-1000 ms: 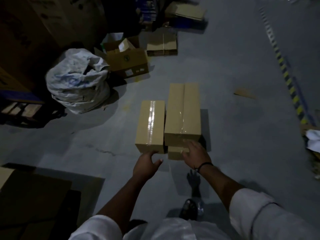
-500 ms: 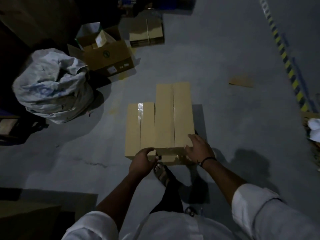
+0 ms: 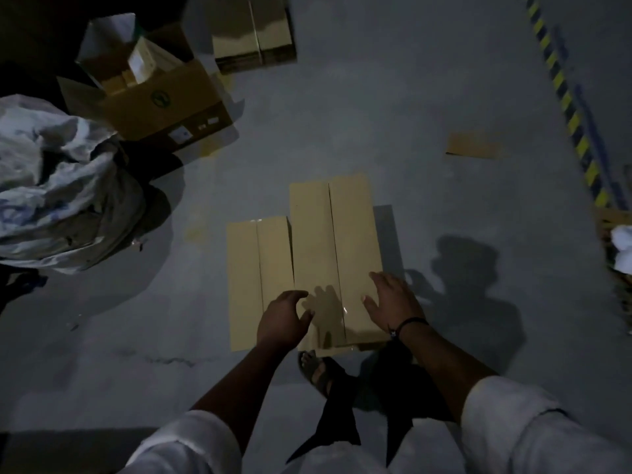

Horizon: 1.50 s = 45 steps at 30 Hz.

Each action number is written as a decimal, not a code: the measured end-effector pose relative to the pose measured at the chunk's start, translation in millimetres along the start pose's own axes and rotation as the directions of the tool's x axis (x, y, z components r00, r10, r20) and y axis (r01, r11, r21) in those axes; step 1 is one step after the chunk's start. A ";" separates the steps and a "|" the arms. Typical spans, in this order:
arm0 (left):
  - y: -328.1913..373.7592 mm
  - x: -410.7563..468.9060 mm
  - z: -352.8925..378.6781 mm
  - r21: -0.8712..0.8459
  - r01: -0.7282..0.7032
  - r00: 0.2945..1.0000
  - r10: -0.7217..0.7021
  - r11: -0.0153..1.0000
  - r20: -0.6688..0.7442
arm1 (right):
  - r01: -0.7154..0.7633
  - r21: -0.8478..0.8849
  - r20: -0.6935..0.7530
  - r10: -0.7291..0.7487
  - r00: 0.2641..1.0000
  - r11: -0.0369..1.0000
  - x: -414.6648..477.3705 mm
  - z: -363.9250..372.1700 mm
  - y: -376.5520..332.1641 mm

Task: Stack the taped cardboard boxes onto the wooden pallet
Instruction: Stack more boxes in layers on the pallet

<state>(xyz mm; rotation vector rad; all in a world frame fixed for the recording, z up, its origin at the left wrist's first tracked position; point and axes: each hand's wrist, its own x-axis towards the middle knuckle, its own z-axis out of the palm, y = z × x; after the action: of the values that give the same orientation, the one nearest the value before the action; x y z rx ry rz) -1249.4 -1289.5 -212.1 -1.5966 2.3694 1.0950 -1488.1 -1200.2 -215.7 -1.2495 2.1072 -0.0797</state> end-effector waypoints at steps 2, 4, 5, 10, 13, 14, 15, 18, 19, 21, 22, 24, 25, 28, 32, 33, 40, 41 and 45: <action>-1.8 26.1 2.0 0.022 0.007 1.000 -0.007 1.000 0.014 | -0.024 -0.004 0.043 0.024 0.999 1.000 23.2 1.6 8.3; -1.8 49.9 4.6 0.045 0.034 0.999 -0.035 0.998 0.017 | -0.044 -0.022 0.071 0.045 0.996 0.999 46.3 2.1 17.3; -1.4 61.0 5.8 0.058 0.049 0.999 -0.050 0.997 0.017 | -0.047 -0.032 0.078 0.050 0.996 0.998 57.6 2.3 21.2; 0.3 109.2 18.3 0.111 0.084 0.996 -0.081 0.990 -0.030 | -0.056 -0.094 0.104 0.066 0.992 0.994 110.4 3.1 31.7; -2.5 133.9 29.4 0.157 0.151 0.988 -0.152 0.976 -0.007 | -0.079 -0.105 0.129 0.092 0.987 0.991 136.5 8.0 35.2; -3.9 141.2 33.1 0.170 0.165 0.986 -0.169 0.972 0.008 | -0.087 -0.099 0.134 0.100 0.986 0.991 143.5 11.0 36.7; -5.7 148.2 36.9 0.181 0.166 0.984 -0.174 0.969 0.028 | -0.092 -0.090 0.135 0.104 0.985 0.992 149.7 15.3 38.8; -13.6 168.5 50.8 0.191 0.159 0.981 -0.177 0.969 0.080 | -0.059 -0.072 0.120 0.068 0.990 0.996 165.4 29.0 46.0; -16.9 174.3 55.5 0.183 0.154 0.981 -0.173 0.971 0.089 | -0.033 -0.073 0.124 0.042 0.991 0.997 169.8 33.1 47.5; -20.2 183.6 64.1 0.122 0.147 0.982 -0.159 0.982 0.097 | 0.013 -0.073 0.132 -0.003 0.991 0.997 176.0 39.1 49.1; -19.8 186.2 67.5 0.057 0.155 0.982 -0.160 0.986 0.099 | 0.030 -0.071 0.122 -0.021 0.992 0.997 177.6 41.5 49.0; -15.7 187.7 72.3 -0.069 0.177 0.981 -0.170 0.982 0.097 | 0.052 -0.060 0.095 -0.046 0.994 0.997 178.6 45.6 48.0; -13.5 187.4 74.0 -0.091 0.176 0.982 -0.169 0.980 0.087 | 0.051 -0.044 0.089 -0.047 0.995 0.998 178.9 46.9 47.4; -8.6 182.4 77.6 -0.033 0.122 0.990 -0.119 0.992 0.081 | 0.041 -0.013 0.111 -0.040 0.993 0.999 177.9 46.0 46.6; 1.1 167.4 69.4 0.071 0.057 0.991 -0.065 0.996 0.119 | 0.030 0.034 0.205 -0.036 0.978 0.999 171.0 32.4 46.3; 4.1 161.2 64.6 0.099 0.052 0.990 -0.064 0.994 0.123 | 0.028 0.026 0.222 -0.033 0.975 0.999 166.9 26.5 43.3; 33.4 91.8 6.5 0.158 0.117 0.993 -0.114 0.981 -0.028 | 0.072 -0.104 0.127 -0.059 0.990 0.992 109.3 -23.6 -16.3; 35.6 79.4 -4.0 0.152 0.133 0.990 -0.124 0.979 -0.065 | 0.085 -0.122 0.102 -0.073 0.992 0.989 99.9 -32.1 -28.7; 35.4 28.6 -44.4 0.107 0.210 0.963 -0.187 0.972 -0.194 | 0.136 -0.194 0.060 -0.126 0.990 0.972 59.7 -54.5 -81.9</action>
<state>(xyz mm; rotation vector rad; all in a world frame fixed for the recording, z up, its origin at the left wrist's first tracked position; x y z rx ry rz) -1278.3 -1331.1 -173.6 -1.9111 2.2669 0.7750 -1476.2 -1306.8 -174.1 -1.4923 2.0286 0.1029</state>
